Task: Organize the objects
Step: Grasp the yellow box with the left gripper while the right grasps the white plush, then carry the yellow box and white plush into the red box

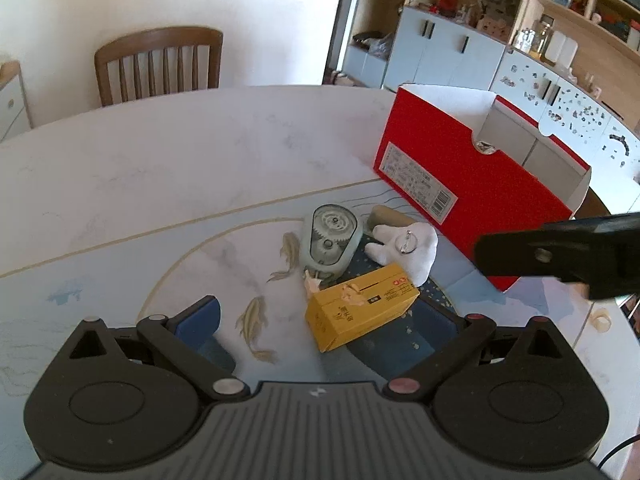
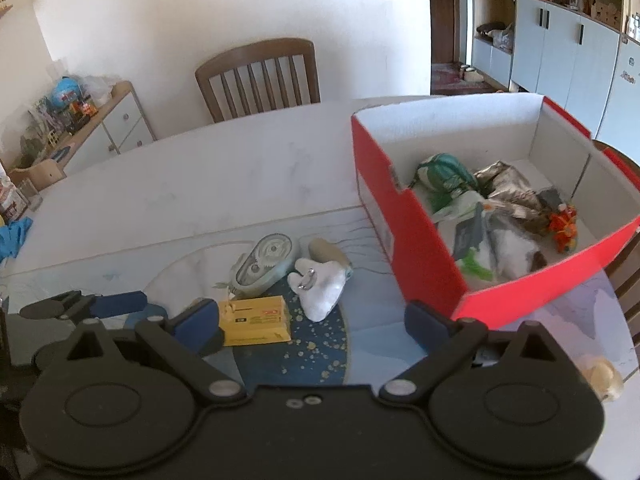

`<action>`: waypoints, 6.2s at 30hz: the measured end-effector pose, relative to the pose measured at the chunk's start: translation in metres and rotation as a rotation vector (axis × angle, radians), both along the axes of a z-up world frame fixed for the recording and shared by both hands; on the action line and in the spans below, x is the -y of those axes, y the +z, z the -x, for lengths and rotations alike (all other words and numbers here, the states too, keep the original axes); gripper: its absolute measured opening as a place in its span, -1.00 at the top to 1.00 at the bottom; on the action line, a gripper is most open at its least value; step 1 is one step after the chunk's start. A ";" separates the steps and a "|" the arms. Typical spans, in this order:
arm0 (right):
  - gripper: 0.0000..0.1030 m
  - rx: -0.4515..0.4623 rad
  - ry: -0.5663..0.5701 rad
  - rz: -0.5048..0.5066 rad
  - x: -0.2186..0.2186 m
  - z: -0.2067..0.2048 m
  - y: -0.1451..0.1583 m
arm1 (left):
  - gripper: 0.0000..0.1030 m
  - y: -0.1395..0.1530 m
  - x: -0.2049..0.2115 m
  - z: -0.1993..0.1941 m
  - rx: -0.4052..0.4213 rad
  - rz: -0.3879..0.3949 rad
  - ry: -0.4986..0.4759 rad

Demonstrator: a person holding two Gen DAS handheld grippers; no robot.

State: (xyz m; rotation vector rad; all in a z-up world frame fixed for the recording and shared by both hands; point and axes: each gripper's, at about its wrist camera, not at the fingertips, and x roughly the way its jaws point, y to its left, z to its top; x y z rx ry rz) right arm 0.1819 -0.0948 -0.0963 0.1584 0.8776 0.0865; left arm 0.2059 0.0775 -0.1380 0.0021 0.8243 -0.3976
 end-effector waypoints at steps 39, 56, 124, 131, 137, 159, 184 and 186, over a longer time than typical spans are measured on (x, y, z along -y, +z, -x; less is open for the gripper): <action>-0.12 -0.159 -0.155 -0.055 -0.014 -0.074 -0.066 | -0.03 -0.029 0.034 -0.002 0.007 -0.022 -0.065; 0.40 -0.124 -0.169 -0.088 -0.004 -0.069 -0.052 | 0.34 -0.025 0.032 0.008 -0.012 -0.008 -0.076; 0.40 0.040 -0.049 -0.006 0.244 -0.031 0.037 | 0.46 0.103 0.224 -0.011 0.168 -0.021 -0.125; 0.40 -0.012 -0.015 -0.001 0.259 -0.056 0.019 | 0.45 0.084 0.258 -0.032 0.127 -0.050 -0.148; 0.40 -0.031 -0.011 0.005 0.268 -0.073 0.004 | 0.45 0.068 0.273 -0.047 0.093 -0.079 -0.154; 0.38 -0.104 0.033 0.043 0.260 -0.109 -0.031 | 0.45 0.035 0.288 -0.075 -0.037 -0.119 -0.128; 0.12 -0.075 0.054 0.049 0.270 -0.087 -0.009 | 0.00 0.053 0.280 -0.065 -0.051 -0.070 -0.107; 0.10 -0.063 0.063 0.034 0.271 -0.083 -0.003 | 0.00 0.059 0.278 -0.061 -0.042 -0.063 -0.099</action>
